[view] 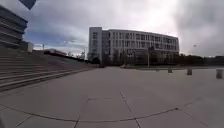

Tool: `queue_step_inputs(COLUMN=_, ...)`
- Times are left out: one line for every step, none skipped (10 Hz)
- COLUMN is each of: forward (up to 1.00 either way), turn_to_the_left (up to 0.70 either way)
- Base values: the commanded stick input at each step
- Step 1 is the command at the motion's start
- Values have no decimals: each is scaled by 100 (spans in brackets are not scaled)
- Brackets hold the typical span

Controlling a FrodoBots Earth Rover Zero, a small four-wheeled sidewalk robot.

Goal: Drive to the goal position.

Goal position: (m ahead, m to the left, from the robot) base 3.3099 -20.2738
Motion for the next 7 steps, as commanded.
queue_step_inputs(forward=5, turn_to_the_left=0)
queue_step_inputs(forward=5, turn_to_the_left=0)
queue_step_inputs(forward=6, turn_to_the_left=0)
queue_step_inputs(forward=6, turn_to_the_left=0)
queue_step_inputs(forward=6, turn_to_the_left=0)
queue_step_inputs(forward=6, turn_to_the_left=0)
queue_step_inputs(forward=6, turn_to_the_left=0)
